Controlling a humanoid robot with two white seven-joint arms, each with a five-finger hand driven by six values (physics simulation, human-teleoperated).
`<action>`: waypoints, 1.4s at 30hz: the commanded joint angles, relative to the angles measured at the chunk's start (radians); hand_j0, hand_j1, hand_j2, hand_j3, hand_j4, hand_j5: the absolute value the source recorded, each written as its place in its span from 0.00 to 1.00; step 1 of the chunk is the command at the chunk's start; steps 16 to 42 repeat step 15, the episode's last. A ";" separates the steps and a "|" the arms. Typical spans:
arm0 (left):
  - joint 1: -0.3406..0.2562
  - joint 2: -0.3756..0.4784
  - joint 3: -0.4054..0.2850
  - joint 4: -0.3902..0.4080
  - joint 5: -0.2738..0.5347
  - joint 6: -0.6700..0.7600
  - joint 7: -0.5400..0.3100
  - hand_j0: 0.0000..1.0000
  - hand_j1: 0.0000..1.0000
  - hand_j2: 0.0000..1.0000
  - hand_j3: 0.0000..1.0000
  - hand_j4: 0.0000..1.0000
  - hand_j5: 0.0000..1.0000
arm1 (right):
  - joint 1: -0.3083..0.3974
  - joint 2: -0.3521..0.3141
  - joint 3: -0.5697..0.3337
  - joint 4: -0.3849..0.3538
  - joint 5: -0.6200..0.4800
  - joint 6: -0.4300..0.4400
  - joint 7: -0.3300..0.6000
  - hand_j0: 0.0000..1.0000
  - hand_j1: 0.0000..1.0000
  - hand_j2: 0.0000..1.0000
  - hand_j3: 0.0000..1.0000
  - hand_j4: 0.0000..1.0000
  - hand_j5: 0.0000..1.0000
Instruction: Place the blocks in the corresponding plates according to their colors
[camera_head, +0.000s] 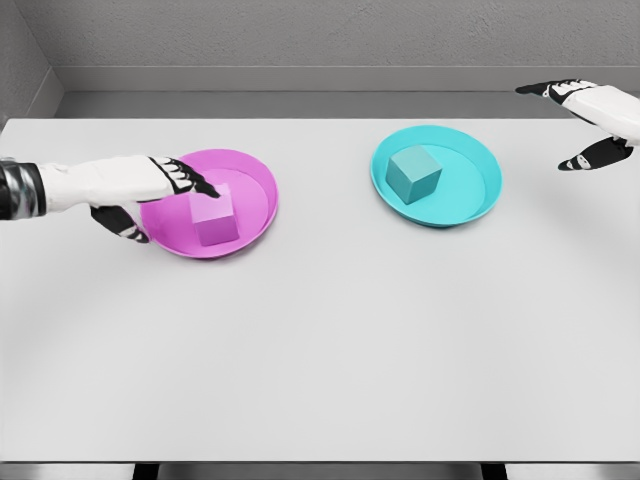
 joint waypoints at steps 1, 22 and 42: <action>0.003 0.131 0.002 0.010 0.231 0.003 0.001 1.00 1.00 1.00 1.00 1.00 1.00 | 0.000 -0.001 0.001 0.000 -0.007 0.003 0.000 1.00 1.00 1.00 1.00 1.00 1.00; 0.034 0.141 0.004 0.128 0.234 0.003 0.001 1.00 1.00 1.00 1.00 1.00 1.00 | 0.002 -0.001 0.002 0.000 -0.007 0.003 0.000 1.00 1.00 1.00 1.00 1.00 1.00; 0.034 0.141 0.004 0.128 0.234 0.003 0.001 1.00 1.00 1.00 1.00 1.00 1.00 | 0.002 -0.001 0.002 0.000 -0.007 0.003 0.000 1.00 1.00 1.00 1.00 1.00 1.00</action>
